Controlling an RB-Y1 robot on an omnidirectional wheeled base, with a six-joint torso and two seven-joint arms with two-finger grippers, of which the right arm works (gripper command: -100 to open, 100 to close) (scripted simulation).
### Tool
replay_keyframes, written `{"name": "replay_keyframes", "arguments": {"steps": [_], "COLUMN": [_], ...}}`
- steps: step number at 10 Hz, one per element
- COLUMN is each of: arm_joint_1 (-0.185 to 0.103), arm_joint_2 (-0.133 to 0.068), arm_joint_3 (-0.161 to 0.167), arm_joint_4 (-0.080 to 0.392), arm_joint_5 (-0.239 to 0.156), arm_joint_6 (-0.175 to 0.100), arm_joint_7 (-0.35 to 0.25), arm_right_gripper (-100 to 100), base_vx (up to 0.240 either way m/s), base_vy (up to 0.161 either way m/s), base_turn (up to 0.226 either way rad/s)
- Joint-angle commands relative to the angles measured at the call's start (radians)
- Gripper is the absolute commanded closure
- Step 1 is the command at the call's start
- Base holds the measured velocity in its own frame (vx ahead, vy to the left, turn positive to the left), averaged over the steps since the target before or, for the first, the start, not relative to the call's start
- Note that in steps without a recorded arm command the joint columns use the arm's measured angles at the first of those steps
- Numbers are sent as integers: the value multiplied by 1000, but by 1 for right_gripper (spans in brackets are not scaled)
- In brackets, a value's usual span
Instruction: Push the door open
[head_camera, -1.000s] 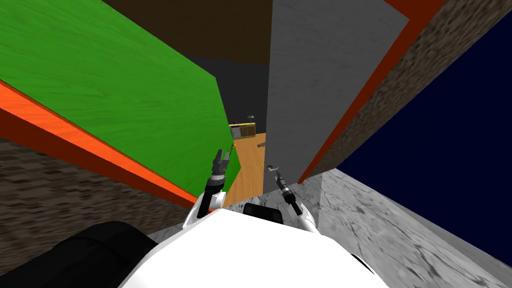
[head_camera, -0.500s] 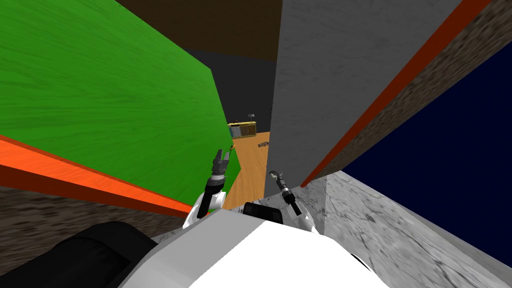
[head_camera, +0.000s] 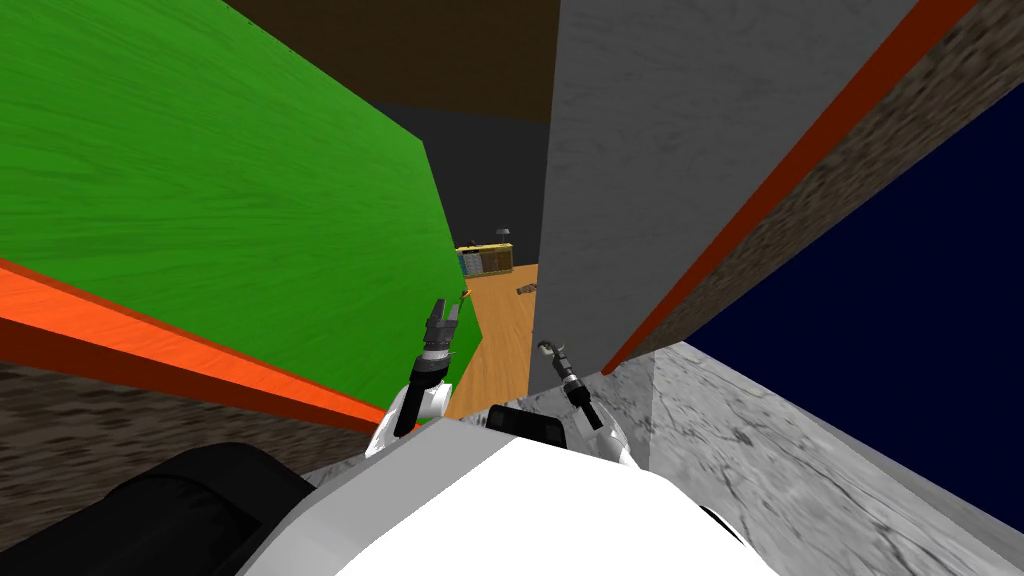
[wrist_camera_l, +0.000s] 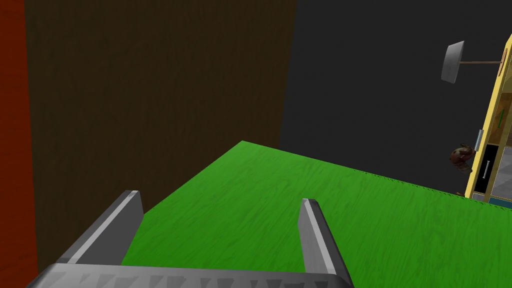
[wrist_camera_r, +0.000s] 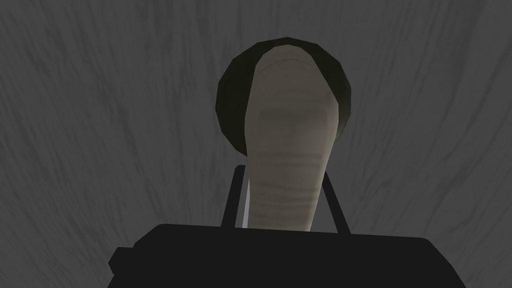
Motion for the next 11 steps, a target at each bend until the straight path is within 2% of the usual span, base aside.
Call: {"name": "replay_keyframes", "arguments": {"steps": [1, 5, 7, 8, 11], "arm_joint_1": [-1, -2, -2, -3, -3], "arm_joint_2": [-3, -7, -7, -8, -8], "arm_joint_3": [-12, -40, -40, -56, -56], "arm_joint_4": [1, 3, 3, 4, 4], "arm_joint_5": [-9, -28, -28, -39, -39], "arm_joint_6": [3, 11, 11, 15, 15], "arm_joint_7": [10, 33, 33, 46, 46], "arm_right_gripper": [100, 100, 100, 100, 100], "base_vx": [88, 159, 91, 116, 61], "base_vy": [62, 91, 44, 53, 35], "base_turn": [-31, -37, -5, -56, -13]}}
